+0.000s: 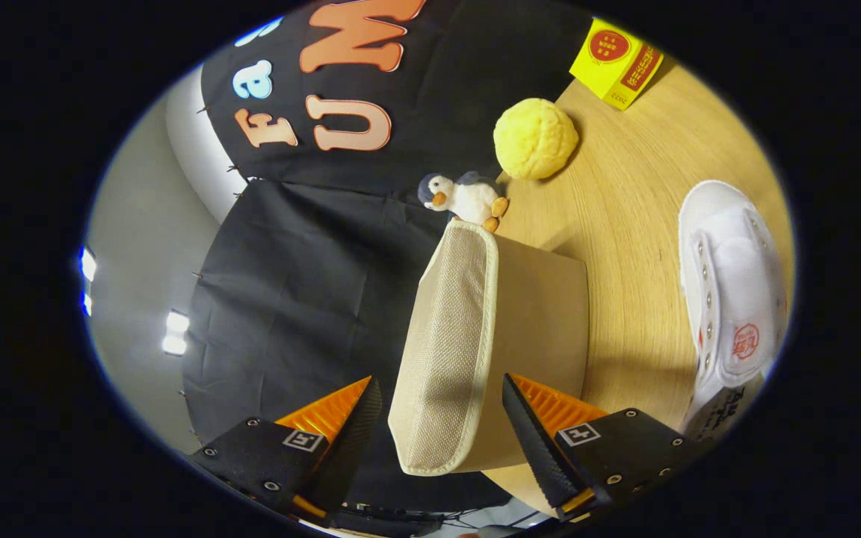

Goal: Open the storage box then place both shoes into the box .Put the left shoe in first, then the right shoe, with the right side of both shoes facing outward in a uniform manner.

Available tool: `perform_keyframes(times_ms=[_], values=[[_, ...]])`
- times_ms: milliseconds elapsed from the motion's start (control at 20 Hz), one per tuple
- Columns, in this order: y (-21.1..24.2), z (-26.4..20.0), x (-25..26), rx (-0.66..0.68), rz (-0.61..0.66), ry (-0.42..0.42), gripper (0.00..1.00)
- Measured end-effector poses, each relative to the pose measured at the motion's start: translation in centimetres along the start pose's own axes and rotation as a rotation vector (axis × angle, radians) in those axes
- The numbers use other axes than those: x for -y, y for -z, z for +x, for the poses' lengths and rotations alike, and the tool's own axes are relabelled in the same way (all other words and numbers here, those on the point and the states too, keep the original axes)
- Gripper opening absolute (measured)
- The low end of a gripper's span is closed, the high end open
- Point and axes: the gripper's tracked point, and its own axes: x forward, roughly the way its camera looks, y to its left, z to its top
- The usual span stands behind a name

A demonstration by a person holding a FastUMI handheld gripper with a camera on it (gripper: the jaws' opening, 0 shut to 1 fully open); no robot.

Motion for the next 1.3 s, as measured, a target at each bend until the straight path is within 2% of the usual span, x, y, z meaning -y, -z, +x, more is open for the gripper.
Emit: perform_keyframes(times_ms=[450, 600, 700, 750, 850, 950, 1050, 1300], values=[[-0.2, 0.8, -1.8, -0.019, 0.050, -0.124, 0.97], [-0.9, -0.7, -3.8, 0.010, 0.034, -0.203, 0.94], [-1.5, -1.1, -5.0, 0.041, 0.033, -0.241, 0.82], [-1.6, -1.0, -5.5, 0.040, 0.036, -0.256, 0.72], [-1.7, -0.3, -5.5, 0.044, 0.045, -0.230, 0.45], [-1.6, 0.6, -5.7, 0.043, 0.058, -0.195, 0.08], [-2.0, 0.5, -7.7, 0.065, 0.045, -0.205, 0.03], [-2.2, 2.6, -13.8, 0.067, -0.035, -0.209, 0.02]])
